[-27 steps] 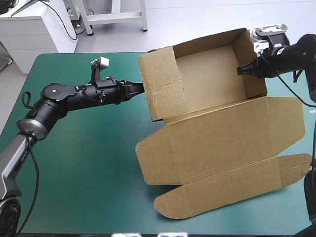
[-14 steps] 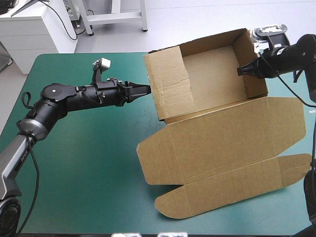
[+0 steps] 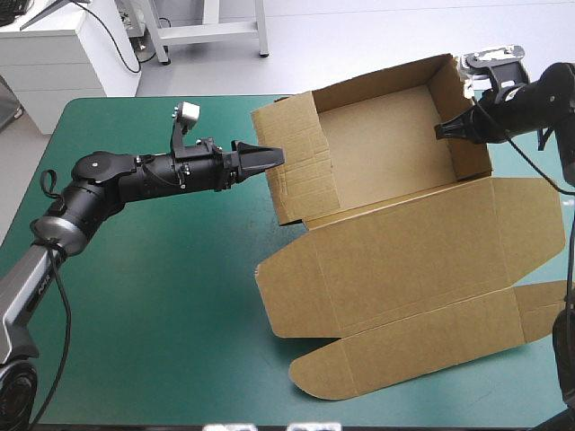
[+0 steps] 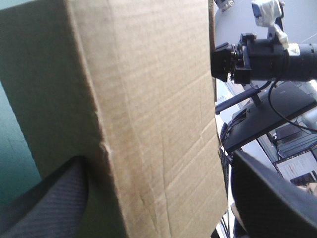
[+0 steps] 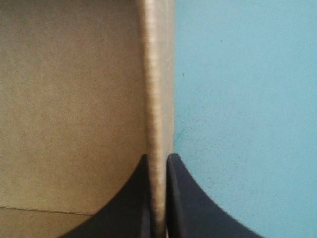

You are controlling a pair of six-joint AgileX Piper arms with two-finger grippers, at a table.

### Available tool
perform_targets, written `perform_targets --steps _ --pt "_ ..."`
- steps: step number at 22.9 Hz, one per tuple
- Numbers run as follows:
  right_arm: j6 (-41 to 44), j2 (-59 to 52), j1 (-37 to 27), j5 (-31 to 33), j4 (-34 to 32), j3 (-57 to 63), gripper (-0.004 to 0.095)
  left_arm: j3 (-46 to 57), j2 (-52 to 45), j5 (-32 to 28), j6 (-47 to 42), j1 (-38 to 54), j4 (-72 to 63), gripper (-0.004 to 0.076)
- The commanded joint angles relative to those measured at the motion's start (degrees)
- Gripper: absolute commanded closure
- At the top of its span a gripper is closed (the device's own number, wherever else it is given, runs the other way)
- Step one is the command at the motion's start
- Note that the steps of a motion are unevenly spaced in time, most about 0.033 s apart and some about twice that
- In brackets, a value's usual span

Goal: Fold the box

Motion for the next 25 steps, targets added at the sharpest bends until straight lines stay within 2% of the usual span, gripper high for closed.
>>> perform_targets --steps 1,4,6,8,9,10,13,15,19,25 --pt "0.39 -2.54 -0.31 -2.54 1.37 -1.85 0.0927 -1.86 -2.31 -0.28 -0.52 -0.25 -6.19 0.0157" --pt "0.81 -2.54 0.41 -2.78 0.93 -1.95 0.0927 -1.86 -2.31 -2.04 -0.54 -0.25 -6.03 0.0157" --pt "2.16 -2.54 2.69 -3.43 -2.13 -1.95 0.0926 -1.97 -2.31 -3.73 -1.73 -0.36 -5.53 0.0157" --pt "4.82 -2.54 5.91 -5.49 -7.74 -1.95 0.0927 -4.04 -2.31 -5.48 -7.57 -1.54 3.28 0.0157" --pt "7.9 -2.76 7.83 -7.21 -11.69 -2.03 0.0927 -6.04 -2.45 -8.47 -13.86 -3.49 13.48 0.0157" --pt "8.15 -2.76 8.7 -7.68 -12.45 -2.2 0.0927 -7.19 -2.45 -10.26 -17.18 -4.71 18.06 0.0157" --pt "9.36 -2.76 10.09 -8.07 -12.81 -3.52 0.0926 -10.12 -2.45 -14.16 -27.24 -8.06 29.75 0.0157" --pt "10.48 -2.76 10.51 -8.2 -12.32 -5.5 0.0927 -10.98 -2.45 -16.64 -42.7 -12.33 44.87 0.0157" --pt "10.48 -2.76 10.51 -7.68 -12.21 -7.49 0.0927 -10.98 -2.45 -18.82 -60.66 -18.67 63.37 0.0157" --pt "10.48 -2.76 10.51 -6.44 -12.21 -7.64 0.0927 -10.98 -3.01 -24.82 -64.52 -22.1 64.88 0.016"
